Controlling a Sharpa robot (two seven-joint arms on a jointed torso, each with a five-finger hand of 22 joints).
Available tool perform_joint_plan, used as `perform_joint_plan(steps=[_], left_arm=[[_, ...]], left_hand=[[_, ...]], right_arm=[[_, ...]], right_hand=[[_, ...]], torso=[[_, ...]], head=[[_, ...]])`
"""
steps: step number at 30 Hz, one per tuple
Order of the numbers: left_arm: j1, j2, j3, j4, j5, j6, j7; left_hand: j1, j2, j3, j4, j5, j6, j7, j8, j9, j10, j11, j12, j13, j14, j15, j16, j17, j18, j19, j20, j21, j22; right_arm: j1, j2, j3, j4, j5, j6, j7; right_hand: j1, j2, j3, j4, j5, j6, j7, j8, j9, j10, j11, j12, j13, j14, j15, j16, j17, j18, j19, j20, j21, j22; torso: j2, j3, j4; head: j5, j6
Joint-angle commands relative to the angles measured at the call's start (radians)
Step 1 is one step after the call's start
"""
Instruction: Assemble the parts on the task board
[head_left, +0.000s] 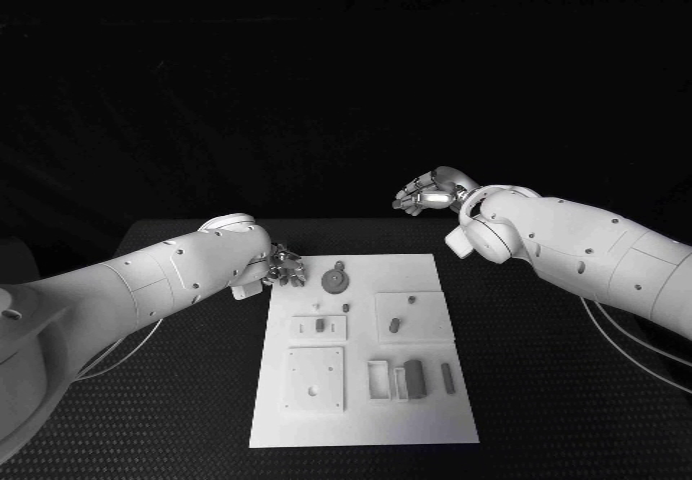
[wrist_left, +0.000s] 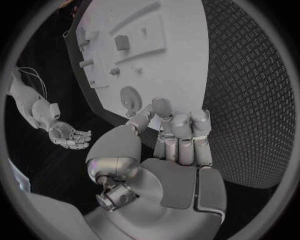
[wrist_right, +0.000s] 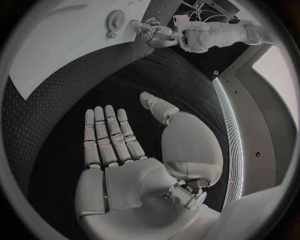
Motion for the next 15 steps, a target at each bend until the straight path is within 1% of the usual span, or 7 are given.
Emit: perform_joint_plan(steps=[1, 6, 10, 12, 15], left_arm=[[0.0, 0.0, 0.001, 0.0, 0.009, -0.007, 0.003], [0.0, -0.005, 0.001, 0.003, 0.022, -0.017, 0.003], [0.0, -0.016, 0.002, 0.011, 0.083, -0.029, 0.001], [0.0, -0.026, 0.002, 0.022, 0.117, -0.044, 0.001], [0.001, -0.052, 0.003, 0.056, 0.148, -0.074, 0.009]], left_hand=[[0.016, 0.004, 0.009, 0.001, -0.001, 0.006, -0.001, 0.006, 0.005, 0.003, -0.003, -0.005, -0.002, 0.0, -0.005, 0.005, -0.001, 0.01, -0.003, -0.096, 0.005, -0.001], [0.018, 0.004, 0.011, 0.001, -0.001, 0.007, -0.002, 0.007, 0.006, 0.003, -0.003, -0.006, -0.002, 0.0, -0.006, 0.005, -0.001, 0.01, -0.003, -0.096, 0.006, -0.001], [0.018, 0.007, 0.014, 0.004, -0.001, 0.012, -0.003, 0.012, 0.01, 0.005, -0.004, -0.006, -0.003, 0.002, -0.007, 0.006, -0.001, 0.009, -0.002, -0.096, 0.006, -0.001], [0.018, 0.008, 0.015, 0.005, -0.001, 0.013, -0.003, 0.013, 0.011, 0.006, -0.005, -0.006, -0.003, 0.002, -0.007, 0.007, -0.001, 0.009, -0.002, -0.096, 0.006, -0.001], [0.019, 0.01, 0.016, 0.005, -0.001, 0.014, -0.004, 0.014, 0.012, 0.006, -0.005, -0.006, -0.003, 0.003, -0.008, 0.008, -0.001, 0.009, -0.002, -0.096, 0.007, 0.0]], right_arm=[[0.0, 0.001, 0.001, -0.002, 0.0, 0.016, 0.007], [0.0, 0.002, 0.001, -0.002, 0.0, 0.018, 0.007], [0.0, 0.001, 0.001, -0.003, 0.0, 0.019, 0.007], [0.0, 0.001, 0.001, -0.003, 0.0, 0.019, 0.007], [0.0, -0.001, 0.001, -0.003, 0.001, 0.02, 0.007]], right_hand=[[-0.001, 0.011, -0.007, 0.0, 0.005, -0.008, 0.014, 0.005, -0.001, 0.002, 0.003, -0.006, -0.001, -0.009, 0.0, -0.005, -0.001, -0.013, -0.009, 0.001, -0.005, 0.001], [-0.001, 0.011, -0.007, 0.0, 0.005, -0.008, 0.014, 0.005, -0.001, 0.002, 0.003, -0.006, -0.001, -0.009, 0.0, -0.005, -0.001, -0.013, -0.009, 0.001, -0.005, 0.001], [-0.002, 0.011, -0.008, 0.0, 0.006, -0.008, 0.014, 0.006, -0.001, 0.002, 0.003, -0.006, -0.002, -0.01, 0.0, -0.005, -0.001, -0.013, -0.009, 0.001, -0.005, 0.002], [-0.002, 0.011, -0.008, 0.0, 0.007, -0.008, 0.014, 0.006, -0.002, 0.002, 0.003, -0.007, -0.002, -0.01, 0.0, -0.005, -0.001, -0.013, -0.009, 0.001, -0.006, 0.002], [-0.002, 0.011, -0.009, 0.0, 0.007, -0.009, 0.014, 0.006, -0.002, 0.002, 0.004, -0.007, -0.002, -0.01, 0.0, -0.005, -0.001, -0.013, -0.009, 0.001, -0.006, 0.002]], torso=[[0.0, 0.0001, -0.0002], [0.0, 0.0001, 0.0005], [0.0, 0.0004, -0.0002], [0.0, 0.0006, -0.0003], [-0.001, 0.0012, -0.0006]], head=[[0.0, -0.001], [0.0, -0.001], [0.002, 0.0], [0.001, 0.0], [0.001, 0.001]])
